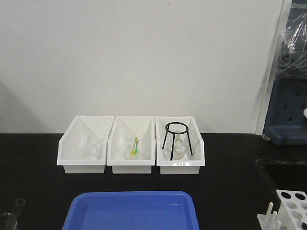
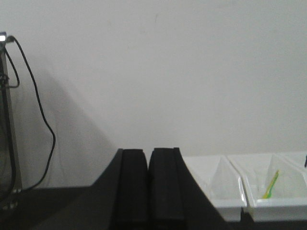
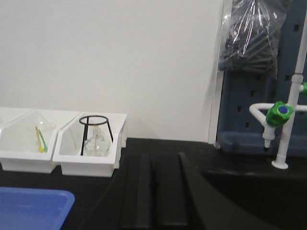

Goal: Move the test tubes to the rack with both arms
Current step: 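Move the left gripper to the test tube in the glass beaker and grasp, then lift the clear test tube up out of the beaker with the left gripper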

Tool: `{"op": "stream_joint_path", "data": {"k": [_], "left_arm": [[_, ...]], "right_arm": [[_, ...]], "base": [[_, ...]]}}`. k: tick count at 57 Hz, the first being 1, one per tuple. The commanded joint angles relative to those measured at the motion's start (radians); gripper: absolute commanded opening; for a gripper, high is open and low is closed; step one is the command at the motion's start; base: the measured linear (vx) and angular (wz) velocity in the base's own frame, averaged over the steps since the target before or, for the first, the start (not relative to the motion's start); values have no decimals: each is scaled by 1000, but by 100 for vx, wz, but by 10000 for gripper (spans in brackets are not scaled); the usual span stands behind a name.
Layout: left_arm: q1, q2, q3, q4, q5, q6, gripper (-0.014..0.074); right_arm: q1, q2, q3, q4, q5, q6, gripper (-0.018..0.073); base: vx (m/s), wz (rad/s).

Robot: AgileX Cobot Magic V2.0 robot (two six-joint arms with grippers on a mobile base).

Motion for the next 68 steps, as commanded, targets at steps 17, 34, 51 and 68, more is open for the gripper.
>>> {"op": "stream_joint_path", "data": {"k": [17, 34, 51, 68], "left_arm": [[-3, 288, -34, -1, -52, -19, 318], [-3, 463, -34, 56, -123, 75, 452], [-108, 734, -34, 158, -315, 116, 492], [-102, 962, -35, 150, -527, 138, 492]], "right_arm": [[-3, 149, -37, -5, -96, -5, 388], [-3, 151, -37, -4, -111, -5, 393], [-3, 151, -37, -4, -110, -5, 393], [-3, 151, -37, -5, -110, -5, 393]], "base": [[0, 0], [0, 0], [0, 0], [0, 0]]}}
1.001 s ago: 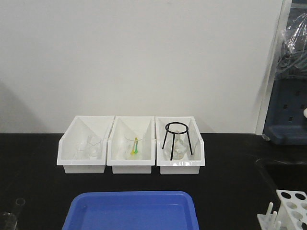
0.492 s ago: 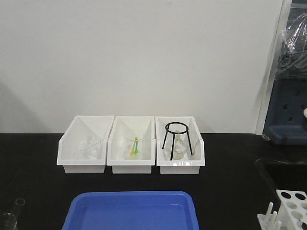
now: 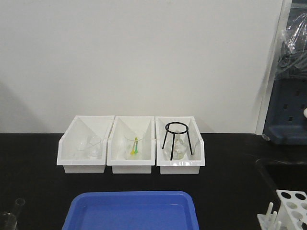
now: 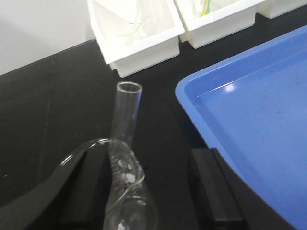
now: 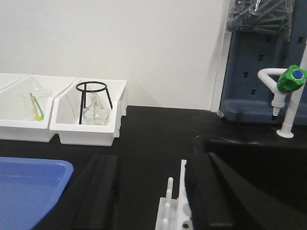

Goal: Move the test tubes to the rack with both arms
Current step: 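Lift the clear test tube up out of the beaker with the left gripper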

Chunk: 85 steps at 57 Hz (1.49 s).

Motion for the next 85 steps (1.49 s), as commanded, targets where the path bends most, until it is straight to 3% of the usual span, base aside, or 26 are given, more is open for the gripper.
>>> {"op": "stream_joint_path", "data": {"k": [1, 6, 13, 17, 31, 42, 58, 68, 85], "left_arm": [[-1, 36, -35, -16, -138, 19, 492], [-1, 70, -45, -42, -149, 100, 492], [-1, 108, -91, -171, -154, 201, 492], [-1, 129, -133, -193, -154, 239, 492], [-2, 245, -245, -187, -148, 204, 492], [-16, 288, -272, -135, -150, 161, 492], [-30, 358, -274, -139, -186, 177, 492], [-30, 402, -274, -175, -273, 178, 492], [-30, 403, -274, -263, -243, 268, 487]], "right_arm": [[-3, 11, -37, -5, -91, -5, 393], [-3, 11, -37, -5, -91, -5, 393], [-3, 11, -37, -5, -91, -5, 393], [-3, 11, -37, -5, -91, -5, 393], [-3, 11, -37, -5, -91, -5, 393], [-3, 11, -37, -5, -91, -5, 393], [-3, 11, -37, -5, -92, -5, 393], [-3, 11, -37, -5, -92, -5, 393], [-3, 11, -37, -5, -91, -5, 393]], "base": [[0, 0], [0, 0], [0, 0], [0, 0], [0, 0], [0, 0], [0, 0], [0, 0], [0, 0]]}}
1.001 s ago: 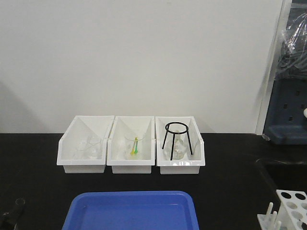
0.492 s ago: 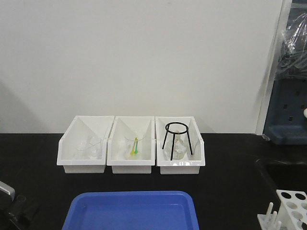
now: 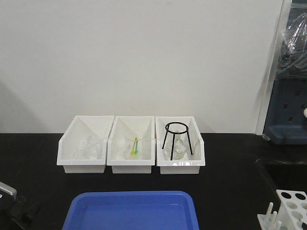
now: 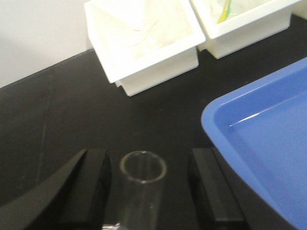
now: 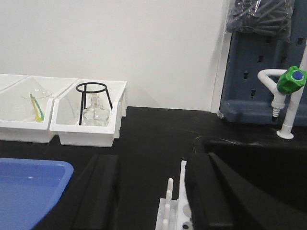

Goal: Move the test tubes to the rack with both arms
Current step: 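Lift the clear test tube up out of the beaker with the left gripper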

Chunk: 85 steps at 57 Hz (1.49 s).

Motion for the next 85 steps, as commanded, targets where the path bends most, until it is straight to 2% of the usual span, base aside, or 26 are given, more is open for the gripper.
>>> {"op": "stream_joint_path", "data": {"k": [1, 20, 38, 47, 52, 53, 60, 67, 75, 85], "left_arm": [[-7, -27, -33, -37, -71, 28, 485], [-7, -27, -33, -37, -47, 31, 368], [-7, -51, -33, -37, -46, 29, 152], [-7, -136, -33, -37, -24, 14, 95], [-7, -206, -33, -37, 8, -41, 86], [-7, -273, -33, -36, 25, -79, 86], [-7, -350, -54, -35, 38, -150, 86], [-9, -402, -121, -17, 85, -309, 88], [-38, -401, -210, 77, 85, -500, 90], [-140, -343, -298, 240, 62, -689, 92]], "right_arm": [[-3, 11, -37, -5, -88, -5, 393], [-3, 11, -37, -5, -88, -5, 393], [-3, 11, -37, -5, -87, -5, 393], [-3, 11, -37, -5, -87, -5, 393], [-3, 11, -37, -2, -87, -4, 393], [-3, 11, -37, -2, -87, -4, 393], [-3, 13, -37, -3, -88, -4, 393], [-3, 18, -37, -4, -88, -4, 393], [-3, 20, -37, 5, -42, -14, 393], [-3, 83, -45, -2, 32, -42, 393]], "base": [[0, 0], [0, 0], [0, 0], [0, 0], [0, 0], [0, 0], [0, 0], [0, 0], [0, 0], [0, 0]]}}
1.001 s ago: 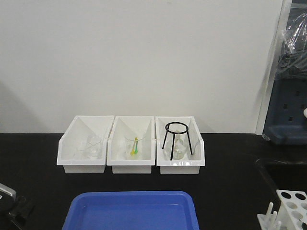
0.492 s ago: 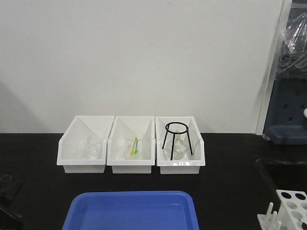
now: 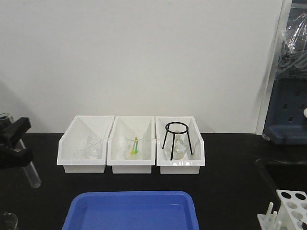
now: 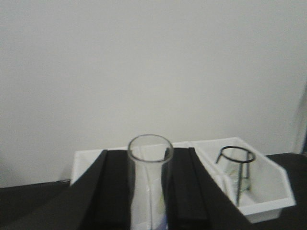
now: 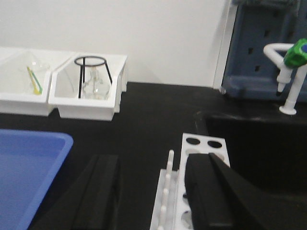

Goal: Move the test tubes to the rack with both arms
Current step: 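Carry the tube over the blue tray toward the approaching right gripper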

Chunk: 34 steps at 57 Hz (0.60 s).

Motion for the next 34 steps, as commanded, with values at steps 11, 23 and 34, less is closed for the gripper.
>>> {"op": "stream_joint_path", "data": {"k": [11, 23, 34], "left_arm": [[-159, 132, -86, 94, -225, -199, 93], [-245, 313, -86, 91, -456, -262, 95], [-270, 478, -124, 91, -630, -380, 96]], "right_arm": [[-3, 182, -181, -3, 31, -100, 393], [2, 386, -383, 182, 143, -318, 393], [162, 555, -499, 432, 173, -636, 400]], "base": [[0, 0], [0, 0], [0, 0]]}}
